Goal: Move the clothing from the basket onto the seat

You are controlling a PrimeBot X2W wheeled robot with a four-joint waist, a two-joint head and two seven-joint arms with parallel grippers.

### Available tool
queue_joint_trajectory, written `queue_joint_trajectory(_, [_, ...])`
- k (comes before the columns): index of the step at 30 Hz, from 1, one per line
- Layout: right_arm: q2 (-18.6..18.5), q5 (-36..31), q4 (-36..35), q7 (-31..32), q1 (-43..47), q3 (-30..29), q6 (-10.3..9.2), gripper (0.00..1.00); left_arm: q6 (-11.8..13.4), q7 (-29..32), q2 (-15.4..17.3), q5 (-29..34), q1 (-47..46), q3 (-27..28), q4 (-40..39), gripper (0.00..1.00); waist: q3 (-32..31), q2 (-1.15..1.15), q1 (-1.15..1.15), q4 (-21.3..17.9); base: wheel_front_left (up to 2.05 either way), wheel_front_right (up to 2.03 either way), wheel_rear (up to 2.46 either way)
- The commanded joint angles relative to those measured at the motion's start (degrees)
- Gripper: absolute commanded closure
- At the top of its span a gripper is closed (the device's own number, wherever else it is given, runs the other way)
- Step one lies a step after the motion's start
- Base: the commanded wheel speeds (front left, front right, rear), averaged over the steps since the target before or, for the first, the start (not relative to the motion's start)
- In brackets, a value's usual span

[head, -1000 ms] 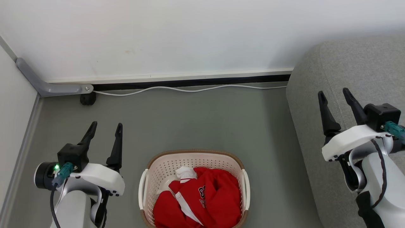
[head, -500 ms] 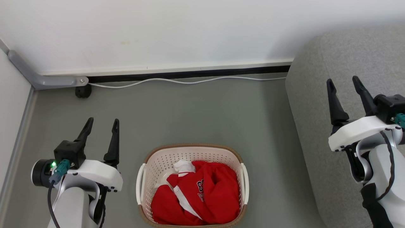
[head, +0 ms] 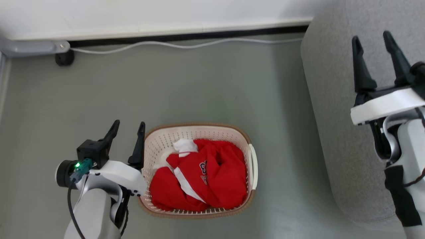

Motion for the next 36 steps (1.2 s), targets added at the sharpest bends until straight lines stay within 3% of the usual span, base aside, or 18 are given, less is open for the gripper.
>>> queue_joint_trajectory(1, [-0.52, -0.04, -2.67, -0.77, -1.90, 0.64, 0.23, 0.00, -0.23, -0.60, 0.71, -0.98, -2.44, 0.45, -0.37, 0.00, 4.31, 0.00, 0.00, -1.09, 0.00, 0.00, 0.00])
queue_joint_trajectory(19, [-0.73, -1.33, -12.75, -0.77, -14.51, 1.84, 0.23, 0.00, -0.24, -0.60, 0.49, -11.08, -15.49, -17.40, 11.87, 0.00, 28.09, 0.00, 0.00, -5.58, 0.00, 0.00, 0.00])
queue_joint_trajectory(36, [0.39, -0.84, -17.22, -0.77, -20.56, 4.50, 0.23, 0.00, -0.24, -0.60, 3.51, -19.30, -27.46, -27.07, 27.02, 0.00, 37.64, 0.00, 0.00, -11.24, 0.00, 0.00, 0.00])
